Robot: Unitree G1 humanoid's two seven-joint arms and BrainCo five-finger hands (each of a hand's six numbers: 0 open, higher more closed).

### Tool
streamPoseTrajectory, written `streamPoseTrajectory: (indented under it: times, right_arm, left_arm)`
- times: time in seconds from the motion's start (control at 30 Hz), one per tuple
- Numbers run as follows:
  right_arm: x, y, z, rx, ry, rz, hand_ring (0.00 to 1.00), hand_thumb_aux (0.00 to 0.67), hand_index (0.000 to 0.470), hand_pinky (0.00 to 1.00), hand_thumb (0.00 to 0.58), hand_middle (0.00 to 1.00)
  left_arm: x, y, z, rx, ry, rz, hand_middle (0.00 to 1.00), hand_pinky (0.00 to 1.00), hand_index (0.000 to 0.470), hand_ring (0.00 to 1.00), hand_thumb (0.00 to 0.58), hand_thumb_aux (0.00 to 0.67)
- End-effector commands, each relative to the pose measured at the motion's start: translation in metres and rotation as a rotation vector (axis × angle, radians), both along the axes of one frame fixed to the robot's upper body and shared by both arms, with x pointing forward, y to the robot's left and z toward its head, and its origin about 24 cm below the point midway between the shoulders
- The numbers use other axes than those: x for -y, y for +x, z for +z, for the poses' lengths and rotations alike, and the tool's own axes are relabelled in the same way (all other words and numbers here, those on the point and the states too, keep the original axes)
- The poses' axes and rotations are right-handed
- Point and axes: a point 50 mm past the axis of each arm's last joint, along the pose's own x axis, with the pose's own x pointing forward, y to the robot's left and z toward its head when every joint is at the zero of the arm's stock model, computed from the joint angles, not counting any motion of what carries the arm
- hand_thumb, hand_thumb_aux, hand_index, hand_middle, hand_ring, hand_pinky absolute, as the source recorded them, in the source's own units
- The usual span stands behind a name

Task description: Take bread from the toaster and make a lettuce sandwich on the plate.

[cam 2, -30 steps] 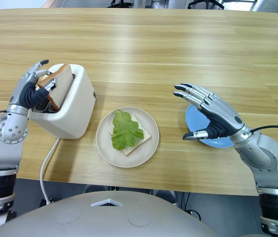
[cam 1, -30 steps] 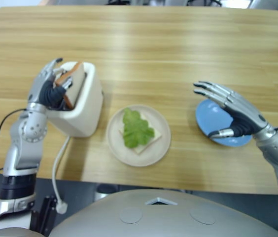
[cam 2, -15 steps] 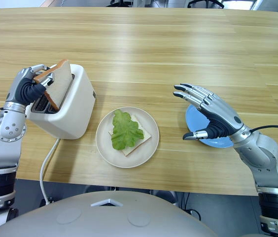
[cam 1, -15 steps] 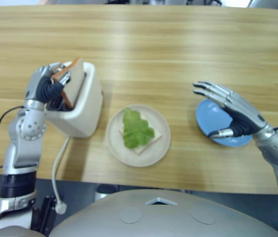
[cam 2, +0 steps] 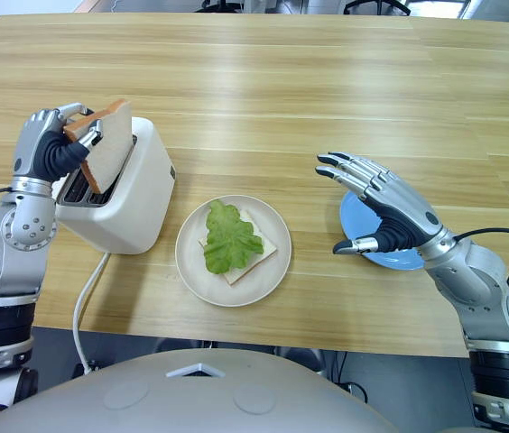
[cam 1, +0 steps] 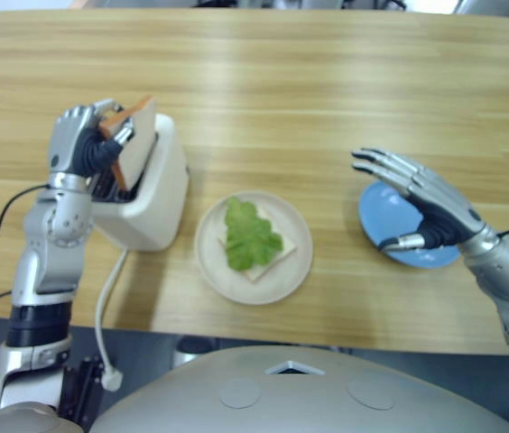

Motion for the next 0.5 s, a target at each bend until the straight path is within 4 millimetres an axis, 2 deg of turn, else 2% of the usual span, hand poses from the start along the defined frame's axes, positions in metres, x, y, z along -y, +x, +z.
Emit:
streamPoseTrajectory:
  times: [0.03,0.33,0.5]
  right_arm:
    - [-0.001,0.003,-0.002,-0.003,-0.005,-0.006,0.0,0.0,0.0,0.0,0.0,0.0]
    - [-0.005,0.008,-0.004,0.004,0.003,0.001,0.0,0.0,0.0,0.0,0.0,0.0]
    - [-0.005,0.01,-0.002,0.017,0.012,0.002,0.0,0.0,0.0,0.0,0.0,0.0]
  left_arm:
    - [0.001,0.003,-0.001,0.009,0.034,-0.016,1.0,1.0,0.46,1.0,0.58,0.67]
    - [0.016,0.0,0.032,0.204,0.256,-0.097,1.0,1.0,0.46,1.0,0.58,0.67]
    - [0.035,-0.001,0.05,0.335,0.34,-0.175,1.0,1.0,0.46,1.0,0.58,0.67]
